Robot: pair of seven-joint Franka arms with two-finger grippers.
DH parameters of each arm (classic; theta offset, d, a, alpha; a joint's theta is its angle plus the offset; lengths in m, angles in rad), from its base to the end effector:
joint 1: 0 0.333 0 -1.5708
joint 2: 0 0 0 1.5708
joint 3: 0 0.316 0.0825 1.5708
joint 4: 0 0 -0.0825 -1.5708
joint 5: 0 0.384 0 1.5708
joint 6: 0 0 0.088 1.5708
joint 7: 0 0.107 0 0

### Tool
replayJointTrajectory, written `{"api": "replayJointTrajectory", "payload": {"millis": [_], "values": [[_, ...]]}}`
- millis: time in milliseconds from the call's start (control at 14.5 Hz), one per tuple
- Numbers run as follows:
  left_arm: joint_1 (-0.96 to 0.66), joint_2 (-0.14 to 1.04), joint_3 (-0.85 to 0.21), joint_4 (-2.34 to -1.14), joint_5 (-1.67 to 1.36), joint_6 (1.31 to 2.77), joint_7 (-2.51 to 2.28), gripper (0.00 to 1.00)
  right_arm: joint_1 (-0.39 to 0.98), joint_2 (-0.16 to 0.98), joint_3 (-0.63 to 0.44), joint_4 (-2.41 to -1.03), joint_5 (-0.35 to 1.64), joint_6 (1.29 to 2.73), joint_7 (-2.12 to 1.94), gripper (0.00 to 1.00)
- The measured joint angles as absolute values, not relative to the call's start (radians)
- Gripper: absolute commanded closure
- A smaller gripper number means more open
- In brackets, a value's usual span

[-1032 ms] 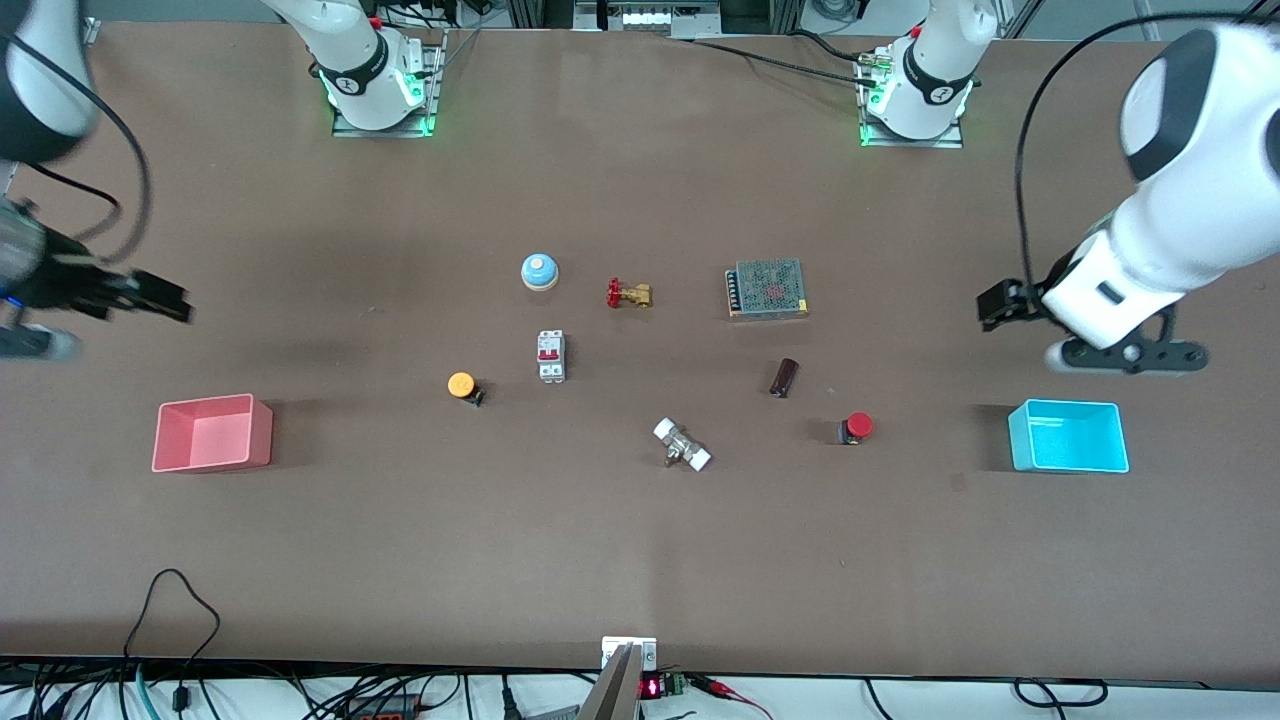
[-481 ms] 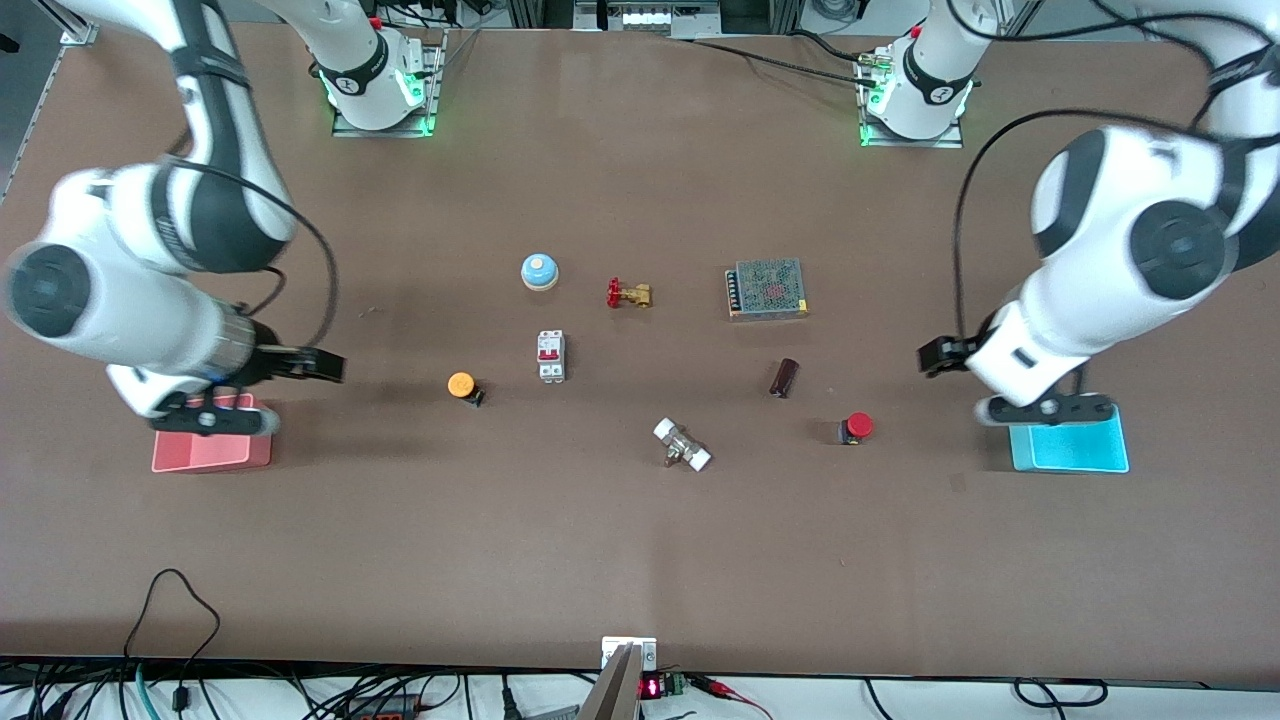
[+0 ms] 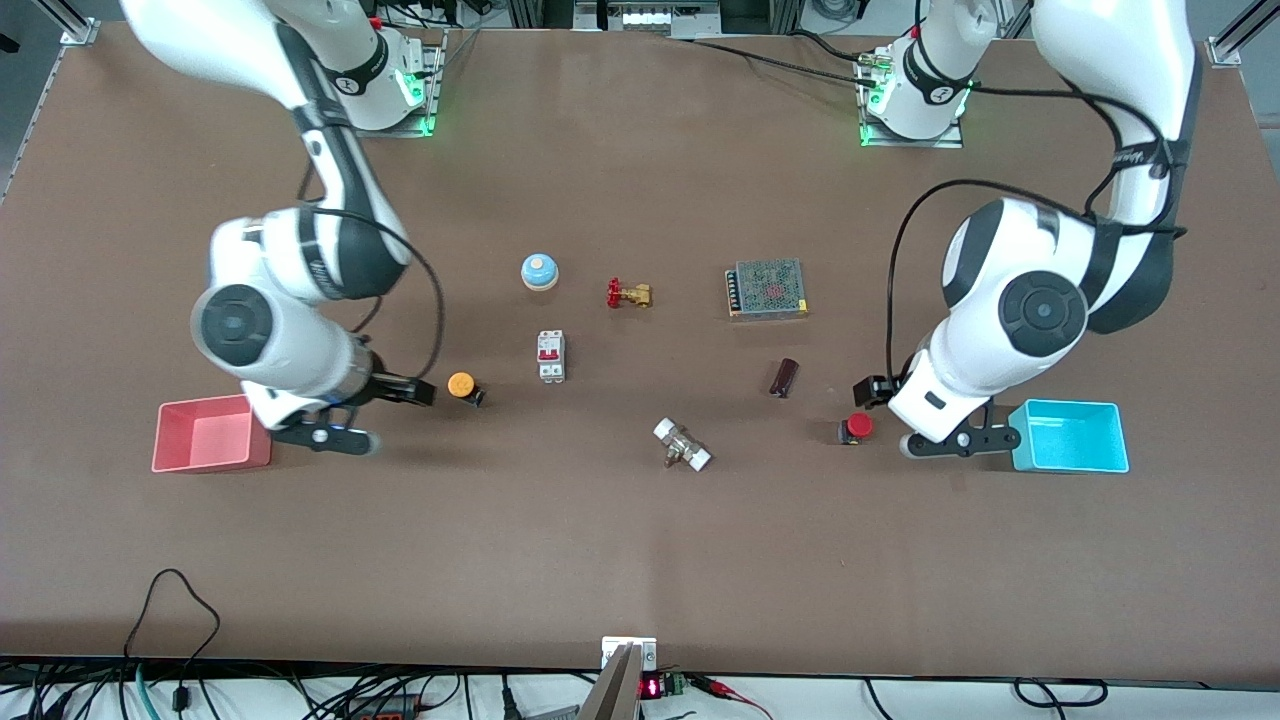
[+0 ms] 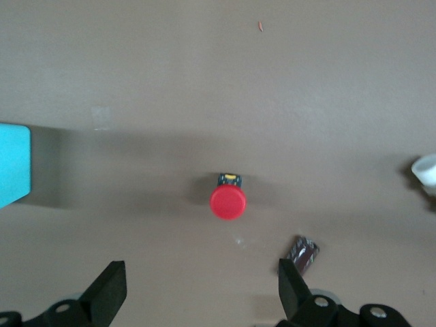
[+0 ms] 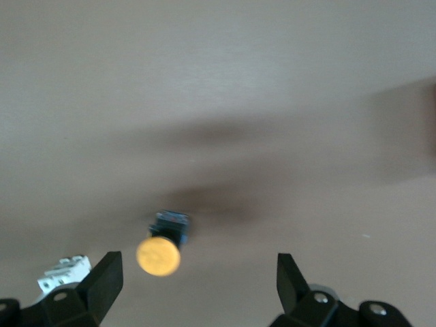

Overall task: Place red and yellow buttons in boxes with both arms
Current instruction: 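Lower the left gripper onto the red button while the right gripper reaches the yellow button, then close the left gripper on the red button while the right gripper grips yellow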

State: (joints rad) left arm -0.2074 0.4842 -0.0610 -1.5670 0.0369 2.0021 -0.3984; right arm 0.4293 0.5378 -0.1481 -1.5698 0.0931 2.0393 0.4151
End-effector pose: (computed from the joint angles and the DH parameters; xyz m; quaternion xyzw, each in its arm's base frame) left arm 0.6590 -0.1732 0.3593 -0.9979 -0.0600 0.0220 0.0100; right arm 0.6531 0.2083 0.3270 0.9963 -0.0800 -0.0299 0.0080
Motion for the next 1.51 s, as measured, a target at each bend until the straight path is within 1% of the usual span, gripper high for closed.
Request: {"api": "replayJointTrajectory", "payload": {"millis": [344,619,825,963,1169,1307,1376,1513], "values": [[-0.21,0.546,-0.061,-1.609,0.037,2.136,-0.431,0.02,0.488,0.623,-0.148,-1.57,0.093,2.119,0.483,0.0],[-0.222,0.583,-0.062,-1.633,0.037,2.172,-0.439,0.02,0.492,0.679,-0.148,-1.569,0.093,2.132,0.484,0.0],[-0.223,0.608,-0.061,-1.643,0.037,2.191,-0.44,0.02,0.494,0.697,-0.148,-1.569,0.095,2.134,0.484,0.0],[-0.223,0.62,-0.061,-1.657,0.037,2.216,-0.441,0.06,0.496,0.703,-0.148,-1.569,0.123,2.134,0.484,0.0],[-0.223,0.625,-0.061,-1.68,0.037,2.246,-0.441,0.16,0.497,0.715,-0.148,-1.569,0.144,2.134,0.484,0.0],[-0.223,0.625,-0.061,-1.682,0.037,2.248,-0.441,0.27,0.497,0.723,-0.148,-1.569,0.145,2.134,0.484,0.0],[-0.223,0.625,-0.061,-1.682,0.037,2.248,-0.441,0.33,0.497,0.726,-0.149,-1.569,0.146,2.134,0.484,0.04],[-0.223,0.625,-0.061,-1.682,0.037,2.248,-0.441,0.45,0.497,0.728,-0.149,-1.569,0.146,2.132,0.485,0.22]]}}
